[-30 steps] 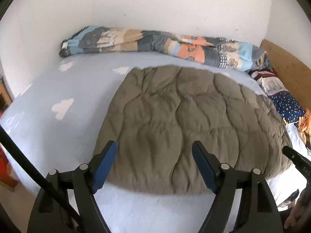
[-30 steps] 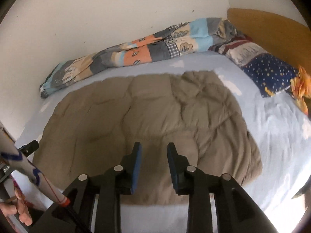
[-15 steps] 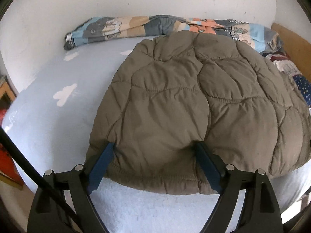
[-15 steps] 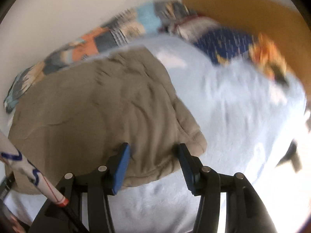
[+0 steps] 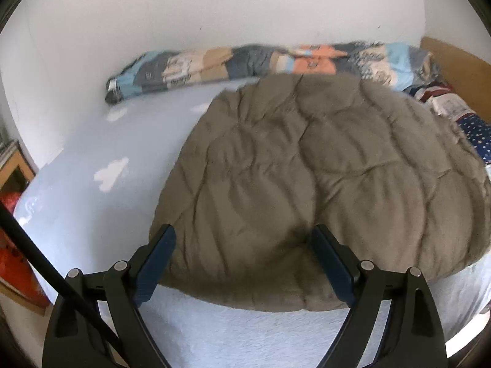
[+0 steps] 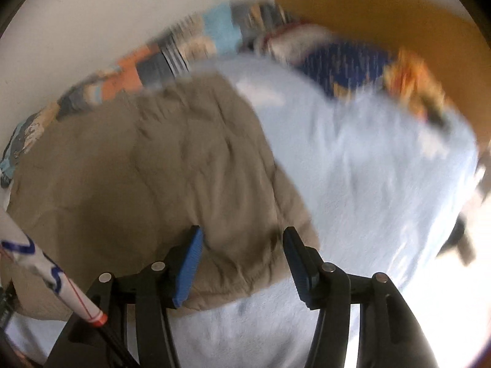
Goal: Fold large clothes
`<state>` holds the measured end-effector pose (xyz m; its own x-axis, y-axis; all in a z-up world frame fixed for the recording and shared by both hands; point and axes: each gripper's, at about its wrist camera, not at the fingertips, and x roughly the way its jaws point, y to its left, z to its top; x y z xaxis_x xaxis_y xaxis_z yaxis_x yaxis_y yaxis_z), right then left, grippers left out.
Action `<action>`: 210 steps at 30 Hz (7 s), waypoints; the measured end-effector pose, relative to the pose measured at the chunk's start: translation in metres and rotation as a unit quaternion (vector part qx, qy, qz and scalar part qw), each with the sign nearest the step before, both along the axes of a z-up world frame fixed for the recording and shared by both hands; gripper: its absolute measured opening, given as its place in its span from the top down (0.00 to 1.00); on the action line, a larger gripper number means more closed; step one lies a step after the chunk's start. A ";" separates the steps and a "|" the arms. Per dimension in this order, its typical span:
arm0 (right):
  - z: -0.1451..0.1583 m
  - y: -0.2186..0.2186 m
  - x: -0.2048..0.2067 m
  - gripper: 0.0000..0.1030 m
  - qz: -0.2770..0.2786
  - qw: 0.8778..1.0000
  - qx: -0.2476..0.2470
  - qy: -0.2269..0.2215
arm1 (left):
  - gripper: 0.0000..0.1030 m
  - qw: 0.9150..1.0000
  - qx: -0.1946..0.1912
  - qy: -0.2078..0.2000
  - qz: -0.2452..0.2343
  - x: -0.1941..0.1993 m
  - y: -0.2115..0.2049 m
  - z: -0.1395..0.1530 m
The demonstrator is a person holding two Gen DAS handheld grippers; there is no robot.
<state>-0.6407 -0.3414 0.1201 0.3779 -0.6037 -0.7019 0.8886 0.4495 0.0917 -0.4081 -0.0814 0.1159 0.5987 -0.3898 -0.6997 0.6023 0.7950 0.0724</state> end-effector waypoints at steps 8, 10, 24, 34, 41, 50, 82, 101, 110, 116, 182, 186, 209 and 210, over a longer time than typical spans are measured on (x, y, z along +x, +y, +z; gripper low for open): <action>0.007 0.052 0.060 0.43 0.130 0.990 -0.049 0.004 | 0.13 0.999 0.020 -0.018 -0.039 -0.022 -0.027 -0.004; 0.002 0.054 0.072 0.43 0.139 0.989 -0.040 0.014 | 0.13 0.999 0.027 -0.019 -0.040 -0.022 -0.031 -0.008; -0.023 0.049 0.094 0.40 0.134 0.989 -0.009 0.055 | 0.12 0.999 0.028 -0.004 -0.037 -0.015 -0.039 -0.018; -0.013 0.053 0.090 0.37 0.119 0.991 -0.009 0.057 | 0.12 0.999 0.003 -0.009 -0.042 -0.019 -0.030 -0.007; 0.026 0.080 0.051 0.30 0.099 0.993 -0.067 0.012 | 0.12 0.998 0.008 -0.022 -0.065 -0.041 -0.023 0.003; 0.001 0.088 0.057 0.29 0.125 0.991 -0.031 0.034 | 0.04 0.996 0.039 0.048 -0.061 -0.028 -0.030 -0.027; -0.038 0.003 0.018 0.29 0.021 0.990 0.132 -0.049 | 0.01 0.997 0.010 0.076 0.019 0.007 -0.007 -0.026; 0.021 0.079 0.018 0.25 0.065 0.997 -0.032 -0.012 | 0.00 0.997 -0.068 -0.023 -0.028 -0.039 0.022 0.044; 0.090 0.116 -0.008 0.24 0.063 0.994 -0.071 -0.052 | 0.00 0.982 -0.143 -0.107 -0.060 -0.075 0.069 0.141; 0.164 0.134 -0.011 0.15 0.102 0.986 -0.107 -0.078 | 0.00 0.979 -0.136 -0.151 -0.028 -0.086 0.081 0.212; 0.198 0.189 0.020 0.00 0.107 0.977 -0.186 -0.006 | 0.00 0.996 -0.036 -0.086 0.008 -0.073 0.067 0.198; 0.198 0.189 0.021 0.00 0.106 0.977 -0.186 -0.006 | 0.00 0.995 -0.035 -0.090 0.003 -0.077 0.066 0.198; 0.191 0.189 0.019 0.00 0.110 0.977 -0.183 -0.004 | 0.00 0.995 -0.030 -0.095 -0.005 -0.082 0.063 0.196; 0.190 0.190 0.019 0.00 0.111 0.977 -0.183 -0.004 | 0.00 0.995 -0.030 -0.095 -0.005 -0.082 0.063 0.196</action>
